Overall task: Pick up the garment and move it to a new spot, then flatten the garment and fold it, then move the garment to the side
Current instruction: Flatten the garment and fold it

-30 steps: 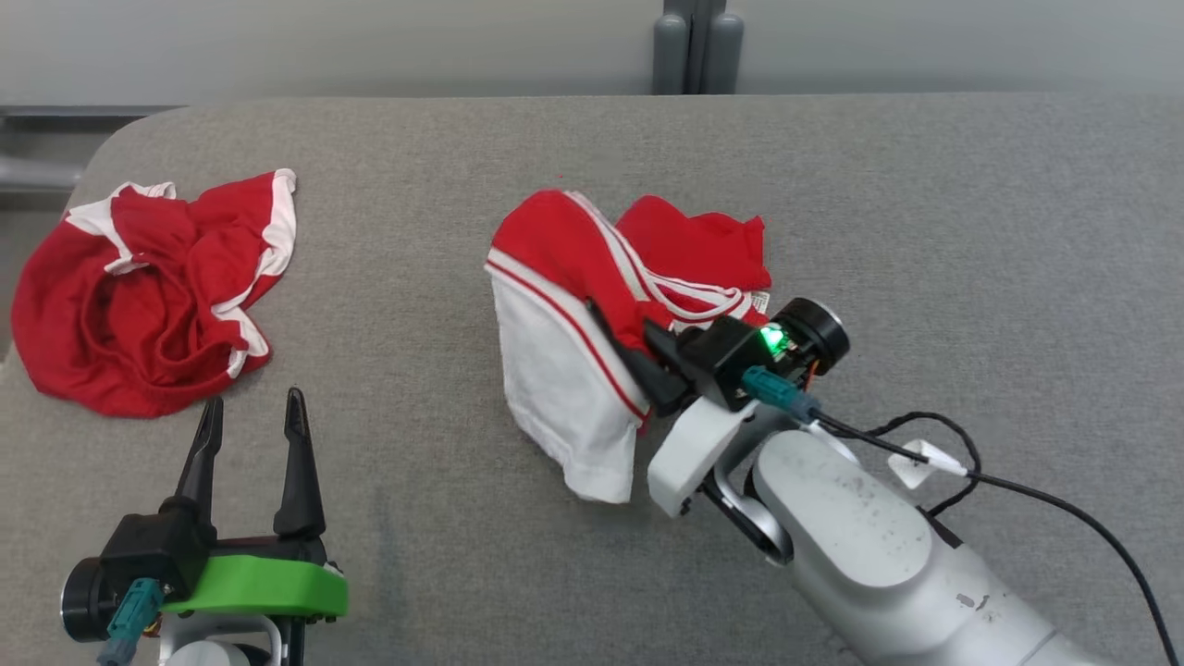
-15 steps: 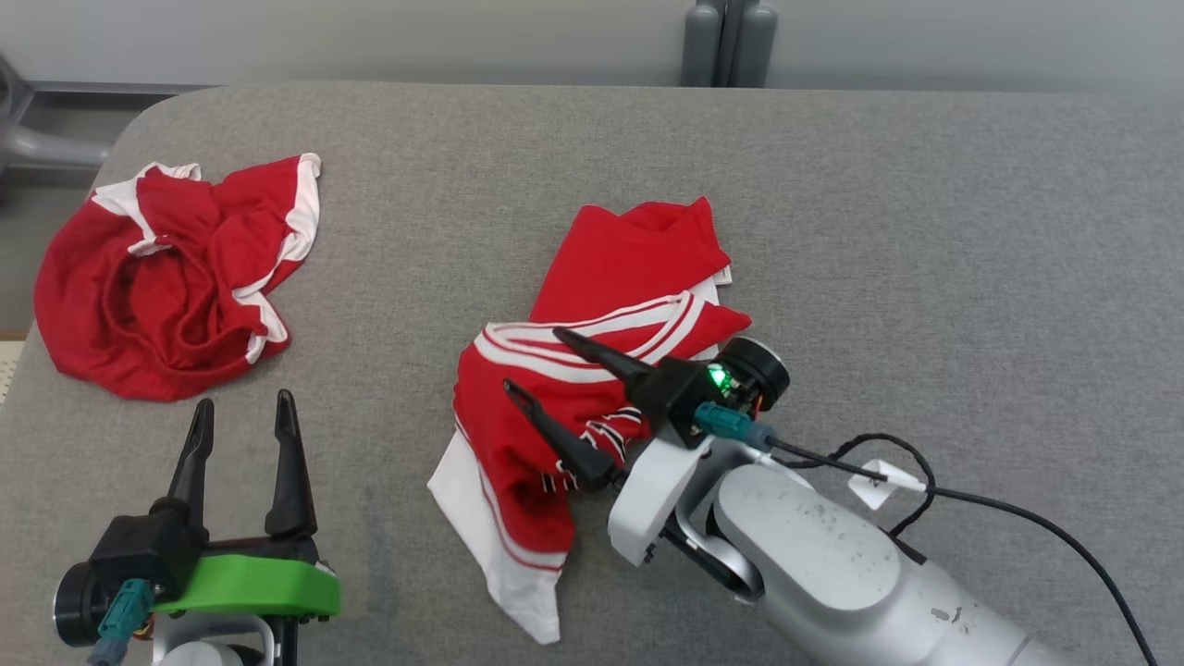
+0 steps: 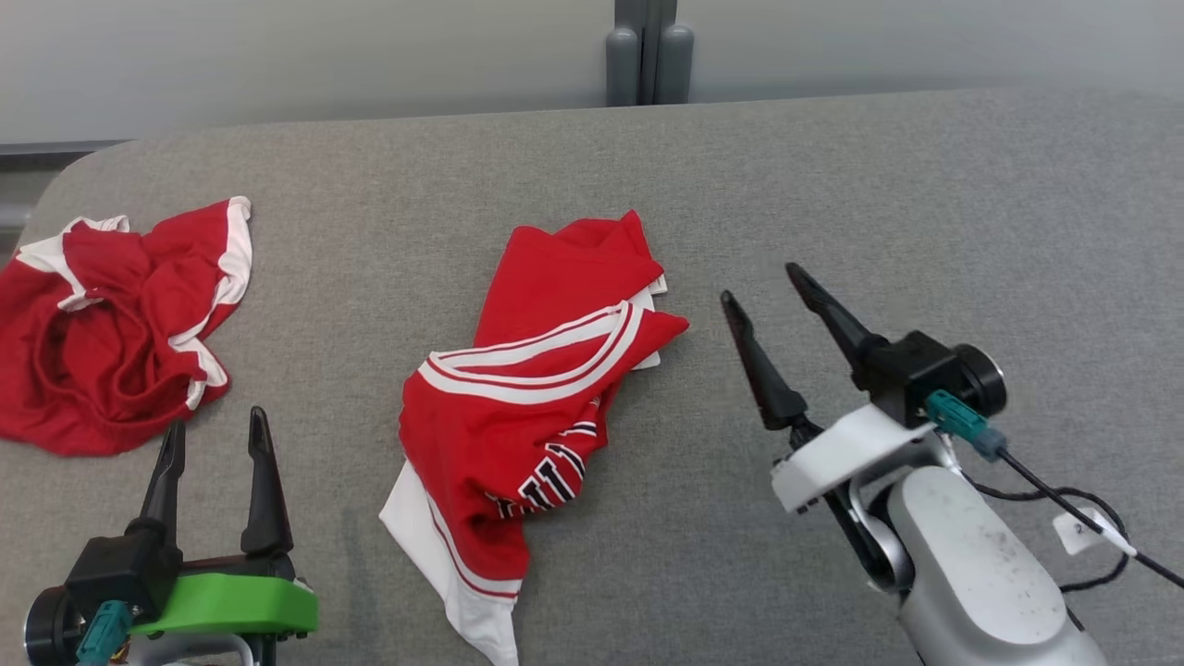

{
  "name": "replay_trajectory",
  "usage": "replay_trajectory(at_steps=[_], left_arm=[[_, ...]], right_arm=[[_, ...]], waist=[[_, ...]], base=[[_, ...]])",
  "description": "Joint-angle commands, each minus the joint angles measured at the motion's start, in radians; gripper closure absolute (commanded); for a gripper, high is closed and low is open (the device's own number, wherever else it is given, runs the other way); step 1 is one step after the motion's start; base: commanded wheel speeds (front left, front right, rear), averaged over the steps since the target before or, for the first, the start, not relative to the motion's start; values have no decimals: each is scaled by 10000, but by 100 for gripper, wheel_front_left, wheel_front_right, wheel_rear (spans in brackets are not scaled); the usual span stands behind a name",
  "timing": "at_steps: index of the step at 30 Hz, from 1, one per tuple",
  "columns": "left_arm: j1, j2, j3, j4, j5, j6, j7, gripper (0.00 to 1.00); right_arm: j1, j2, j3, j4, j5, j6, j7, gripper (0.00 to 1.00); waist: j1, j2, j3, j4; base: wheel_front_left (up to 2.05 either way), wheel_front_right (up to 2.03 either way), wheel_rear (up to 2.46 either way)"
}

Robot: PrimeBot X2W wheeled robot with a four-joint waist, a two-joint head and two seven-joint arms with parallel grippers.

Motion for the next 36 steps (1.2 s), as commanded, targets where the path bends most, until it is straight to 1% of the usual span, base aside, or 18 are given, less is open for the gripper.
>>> replay_trajectory(at_steps=[1, 4, 7, 9, 15, 23, 26, 29, 32, 34, 36], left_arm=[[140, 24, 72, -44, 71, 1, -8, 0], [231, 22, 146, -39, 125, -9, -7, 0], [272, 22, 196, -12, 142, -25, -8, 0], [293, 22, 217, 4, 137, -32, -8, 0], [342, 22, 256, 33, 141, -47, -8, 0], [345, 22, 204, 144, 194, -71, -8, 0], [72, 41, 75, 234, 312, -73, -7, 0], [-380, 248, -171, 414, 268, -89, -7, 0], [-853, 684, -798, 652, 35, -96, -8, 0], [-1287, 1163, -1346, 918, -153, -97, -8, 0], [-1742, 1630, -1974, 1273, -642, -92, 67, 0]], right_arm=[[349, -24, -329, -132, -119, -7, -30, 0], [1078, 63, -1256, -414, -293, -7, -30, 0], [1815, 200, -1916, -584, -427, -7, -30, 0], [2246, 300, -2176, -629, -502, -7, -30, 0], [2870, 496, -2268, -668, -649, -7, -30, 0], [2651, 565, -2188, -549, -745, -7, -30, 0], [2603, 576, -2156, -476, -766, -7, -30, 0], [2563, 580, -2093, -368, -743, -7, -30, 0], [2483, 583, -2026, -266, -761, -7, -32, 0], [2421, 585, -1993, -238, -752, -7, -30, 0], [2370, 584, -1970, -219, -754, -7, -30, 0]], waist=[[0, 0, -85, -130], [0, 0, -123, -194], [0, 0, -162, -217], [0, 0, -181, -219], [0, 0, -198, -251], [0, 0, -248, -270], [0, 0, -249, -289], [0, 0, -231, -351], [0, 0, -195, -441], [0, 0, -133, -522], [0, 0, -55, -607]], base=[[0, 0, 0], [0, 0, 0], [0, 0, 0], [0, 0, 0], [0, 0, 0], [0, 0, 0], [0, 0, 0], [0, 0, 0], [0, 0, 0], [0, 0, 0], [0, 0, 0]])
